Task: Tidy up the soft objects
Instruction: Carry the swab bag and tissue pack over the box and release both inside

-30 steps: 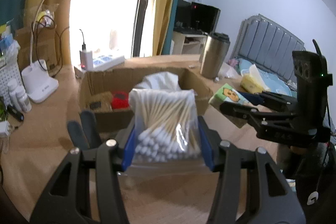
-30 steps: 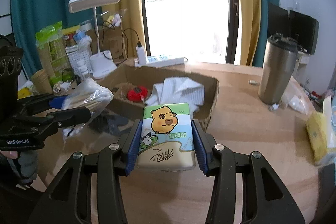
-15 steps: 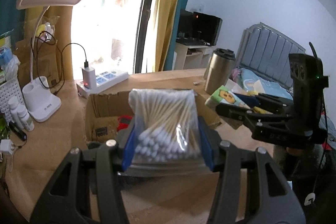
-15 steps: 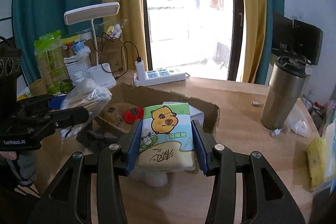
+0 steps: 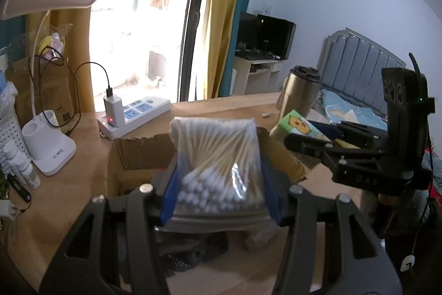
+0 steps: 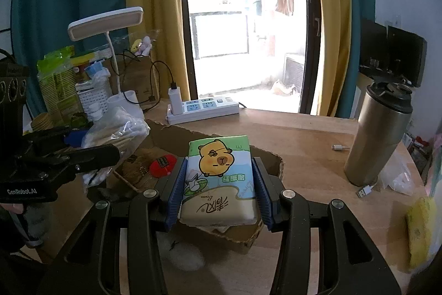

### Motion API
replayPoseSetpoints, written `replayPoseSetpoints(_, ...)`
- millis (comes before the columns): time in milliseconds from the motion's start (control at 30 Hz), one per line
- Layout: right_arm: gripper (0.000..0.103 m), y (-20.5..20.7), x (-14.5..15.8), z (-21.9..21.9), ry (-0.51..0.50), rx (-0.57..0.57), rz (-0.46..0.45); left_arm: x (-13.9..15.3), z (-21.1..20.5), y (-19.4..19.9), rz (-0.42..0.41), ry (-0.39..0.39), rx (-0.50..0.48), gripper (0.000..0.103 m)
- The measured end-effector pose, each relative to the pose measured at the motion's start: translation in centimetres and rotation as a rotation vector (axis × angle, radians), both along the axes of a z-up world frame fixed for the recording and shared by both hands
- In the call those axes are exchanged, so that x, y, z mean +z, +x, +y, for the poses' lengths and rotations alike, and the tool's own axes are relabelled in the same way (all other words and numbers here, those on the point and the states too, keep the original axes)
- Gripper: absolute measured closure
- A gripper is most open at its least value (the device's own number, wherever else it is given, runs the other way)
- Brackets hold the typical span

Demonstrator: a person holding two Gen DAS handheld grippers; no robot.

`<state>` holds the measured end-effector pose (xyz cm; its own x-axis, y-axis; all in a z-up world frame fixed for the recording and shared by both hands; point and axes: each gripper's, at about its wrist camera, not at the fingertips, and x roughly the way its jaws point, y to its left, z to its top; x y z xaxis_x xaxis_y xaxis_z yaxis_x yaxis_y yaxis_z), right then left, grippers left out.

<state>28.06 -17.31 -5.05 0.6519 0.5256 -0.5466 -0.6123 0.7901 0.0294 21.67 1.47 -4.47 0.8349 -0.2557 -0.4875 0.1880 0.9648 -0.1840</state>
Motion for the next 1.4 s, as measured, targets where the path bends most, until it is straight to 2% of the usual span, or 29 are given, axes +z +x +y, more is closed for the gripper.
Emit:
replayPoseSetpoints(633,0.054,4.7,-3.8,1.5,-0.024,0.005,0.077,-3.7,-0.8,5.8,0.084,0.013,-0.003,0.049)
replayPoseSetpoints(900,0.054,5.8,-5.2,1.7,-0.045,-0.005,0.123,-6.9,-1.5,8.1,0.198,0.049,0.002,0.048)
replayPoseSetpoints(1000,0.049,5.8,-5.2,1.7,-0.047,-0.013,0.120,-7.5,-1.3,8.6,0.233,0.033,0.006,0.047)
replayPoseSetpoints(1067,0.038,5.6,-5.1,1.6,-0.046,-0.014,0.115,-7.3,-1.3,8.5,0.231,0.037,0.007,0.045)
replayPoseSetpoints(1167,0.037,5.3,-4.8,1.5,-0.048,-0.016,0.105,-6.9,-1.2,8.2,0.217,0.040,0.009,0.035)
replayPoseSetpoints(1400,0.036,3.9,-3.5,1.3,-0.042,-0.018,0.075,-5.4,-1.0,6.6,0.174,0.054,0.029,0.031)
